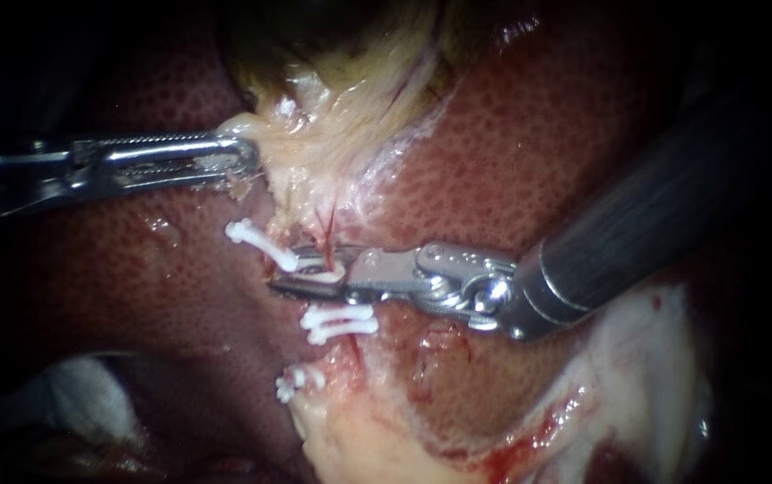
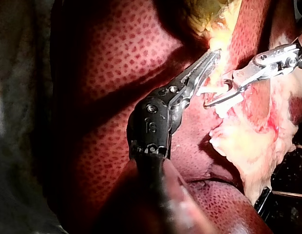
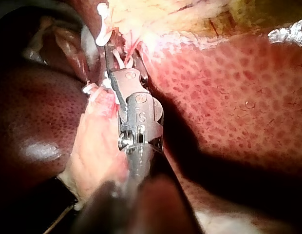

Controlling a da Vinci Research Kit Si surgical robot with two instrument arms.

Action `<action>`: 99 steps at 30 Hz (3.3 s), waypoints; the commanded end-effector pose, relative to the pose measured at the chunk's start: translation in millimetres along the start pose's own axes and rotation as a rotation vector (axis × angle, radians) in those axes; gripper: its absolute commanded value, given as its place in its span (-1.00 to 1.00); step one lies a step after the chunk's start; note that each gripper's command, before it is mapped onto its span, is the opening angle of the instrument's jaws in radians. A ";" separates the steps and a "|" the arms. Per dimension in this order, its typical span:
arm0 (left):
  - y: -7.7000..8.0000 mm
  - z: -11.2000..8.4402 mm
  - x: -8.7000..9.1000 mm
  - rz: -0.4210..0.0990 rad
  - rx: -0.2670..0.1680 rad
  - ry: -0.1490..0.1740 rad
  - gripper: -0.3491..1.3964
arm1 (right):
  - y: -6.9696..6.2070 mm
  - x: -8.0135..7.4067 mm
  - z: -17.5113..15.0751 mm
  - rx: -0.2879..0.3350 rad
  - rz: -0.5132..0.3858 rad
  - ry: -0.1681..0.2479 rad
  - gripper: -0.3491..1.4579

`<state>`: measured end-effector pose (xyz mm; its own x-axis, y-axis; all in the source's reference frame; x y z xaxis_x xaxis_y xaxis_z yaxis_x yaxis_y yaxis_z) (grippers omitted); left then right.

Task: Clipping third clip right tube

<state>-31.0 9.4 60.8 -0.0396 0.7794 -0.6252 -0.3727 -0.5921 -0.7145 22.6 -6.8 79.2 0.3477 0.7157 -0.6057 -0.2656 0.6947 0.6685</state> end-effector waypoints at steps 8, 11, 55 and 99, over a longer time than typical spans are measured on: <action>-0.1 -0.2 0.0 0.000 -0.001 0.000 -1.00 | 0.0 -0.1 -0.3 0.001 -0.001 -0.003 -0.51; -0.2 -0.2 0.0 0.000 -0.002 0.000 -1.00 | 0.0 -0.2 -0.5 0.007 -0.001 -0.005 -0.42; -1.0 -0.6 -0.1 0.000 0.000 -0.001 -1.00 | -2.5 2.6 -5.1 0.455 0.163 0.113 -0.15; -1.5 -0.6 -0.3 0.001 -0.001 -0.001 -1.00 | 1.8 0.0 -5.9 0.524 0.295 0.109 -0.12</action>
<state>-29.8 10.0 61.9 -0.0406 0.7792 -0.6254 -0.3721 -0.5927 -0.7143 16.7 -5.0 78.0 0.2244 0.8963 -0.3826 0.1486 0.3565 0.9224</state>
